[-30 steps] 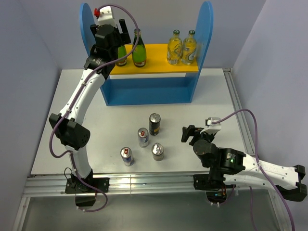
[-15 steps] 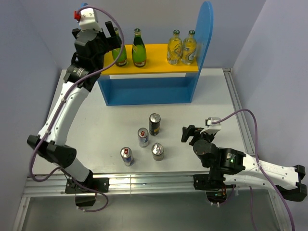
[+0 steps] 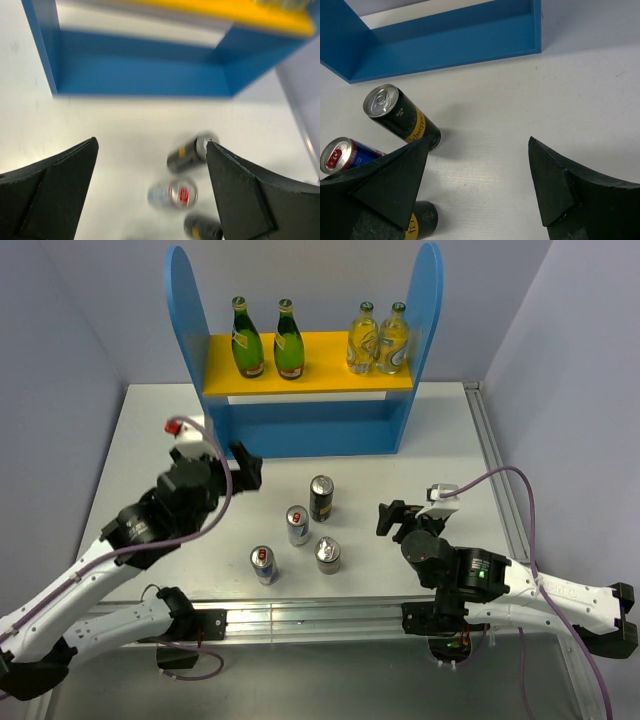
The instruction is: Place and organize the beverage onto the shelf
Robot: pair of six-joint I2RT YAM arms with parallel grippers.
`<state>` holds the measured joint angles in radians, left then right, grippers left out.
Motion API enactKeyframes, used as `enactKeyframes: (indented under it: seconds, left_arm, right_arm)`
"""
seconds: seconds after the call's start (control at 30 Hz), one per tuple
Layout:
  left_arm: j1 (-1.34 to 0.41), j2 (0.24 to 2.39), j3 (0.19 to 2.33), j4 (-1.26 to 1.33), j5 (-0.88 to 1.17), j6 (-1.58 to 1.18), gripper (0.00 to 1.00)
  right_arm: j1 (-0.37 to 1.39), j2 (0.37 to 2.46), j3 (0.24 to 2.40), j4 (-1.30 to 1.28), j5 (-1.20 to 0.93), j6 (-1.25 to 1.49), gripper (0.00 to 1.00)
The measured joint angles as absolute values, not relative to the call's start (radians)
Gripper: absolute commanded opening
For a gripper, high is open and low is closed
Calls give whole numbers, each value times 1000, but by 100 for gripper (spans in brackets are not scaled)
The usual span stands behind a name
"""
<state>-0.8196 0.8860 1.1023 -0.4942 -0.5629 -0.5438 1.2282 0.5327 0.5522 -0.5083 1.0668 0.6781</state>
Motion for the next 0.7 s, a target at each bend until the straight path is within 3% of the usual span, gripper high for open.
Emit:
enactKeyframes:
  seconds: [0.13,0.47,0.7]
  left_arm:
    - [-994,817,962,-595,-654,-694,95]
    - [-1445,820,888,-921,-836,-1192,94]
    - [-1694,1124,936,-1196,-915,-1603,99]
  right_arm:
    - [1228,550,553,-505,1064,676,89]
    - [1228,559,552,-505,1061,678,92]
    - [1228,587,553,-509,1061,687,92]
